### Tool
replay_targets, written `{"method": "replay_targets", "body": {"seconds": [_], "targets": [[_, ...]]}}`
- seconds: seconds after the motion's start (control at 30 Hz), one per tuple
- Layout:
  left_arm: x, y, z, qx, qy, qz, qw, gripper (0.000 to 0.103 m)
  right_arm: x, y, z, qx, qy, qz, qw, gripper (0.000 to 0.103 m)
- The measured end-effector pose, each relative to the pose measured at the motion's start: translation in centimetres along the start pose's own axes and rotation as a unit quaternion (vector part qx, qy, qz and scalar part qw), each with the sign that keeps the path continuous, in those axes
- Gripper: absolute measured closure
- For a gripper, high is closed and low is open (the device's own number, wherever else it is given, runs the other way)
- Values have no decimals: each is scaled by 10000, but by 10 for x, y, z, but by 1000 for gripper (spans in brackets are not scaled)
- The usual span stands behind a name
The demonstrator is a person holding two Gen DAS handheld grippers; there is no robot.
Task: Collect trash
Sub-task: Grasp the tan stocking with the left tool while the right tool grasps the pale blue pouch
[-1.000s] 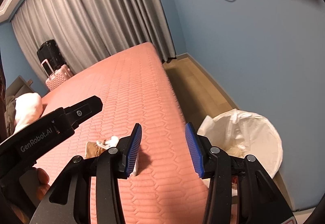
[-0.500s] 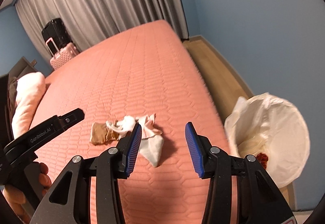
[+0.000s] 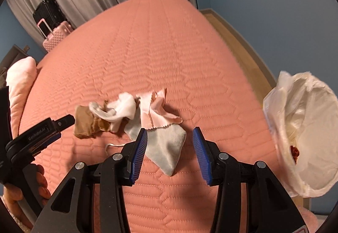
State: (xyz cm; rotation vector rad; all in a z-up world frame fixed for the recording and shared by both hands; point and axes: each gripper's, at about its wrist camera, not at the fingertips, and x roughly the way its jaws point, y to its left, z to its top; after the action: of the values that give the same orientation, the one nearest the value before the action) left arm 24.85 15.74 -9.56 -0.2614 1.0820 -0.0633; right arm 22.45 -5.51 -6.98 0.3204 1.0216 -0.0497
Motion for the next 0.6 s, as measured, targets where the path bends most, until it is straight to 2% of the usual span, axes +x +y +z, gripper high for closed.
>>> {"method": "replay_targets", "body": {"seconds": [0.23, 0.33, 0.4, 0.5, 0.53, 0.57, 0.6], "targets": [[27, 6, 4, -163, 162, -245, 9994, 33, 38, 4, -6, 21, 335, -17, 9994, 59], [35, 3, 4, -107, 243, -331, 9991, 44, 51, 6, -12, 41, 454, -6, 9990, 64], [35, -1, 2, -39, 186, -301, 9994, 48, 56, 8, -15, 38, 516, -5, 9987, 68], [34, -6, -2, 99, 159, -395, 9990, 66, 58, 12, -19, 16, 469, -44, 9989, 74], [33, -7, -2, 137, 140, -405, 9990, 76, 59, 12, -20, 17, 479, -27, 9988, 82], [31, -9, -3, 178, 115, -395, 9990, 79, 58, 13, -21, 14, 503, 2, 9987, 91], [29, -9, -4, 213, 88, -390, 9990, 80, 57, 14, -21, -2, 538, 39, 9985, 94]]}}
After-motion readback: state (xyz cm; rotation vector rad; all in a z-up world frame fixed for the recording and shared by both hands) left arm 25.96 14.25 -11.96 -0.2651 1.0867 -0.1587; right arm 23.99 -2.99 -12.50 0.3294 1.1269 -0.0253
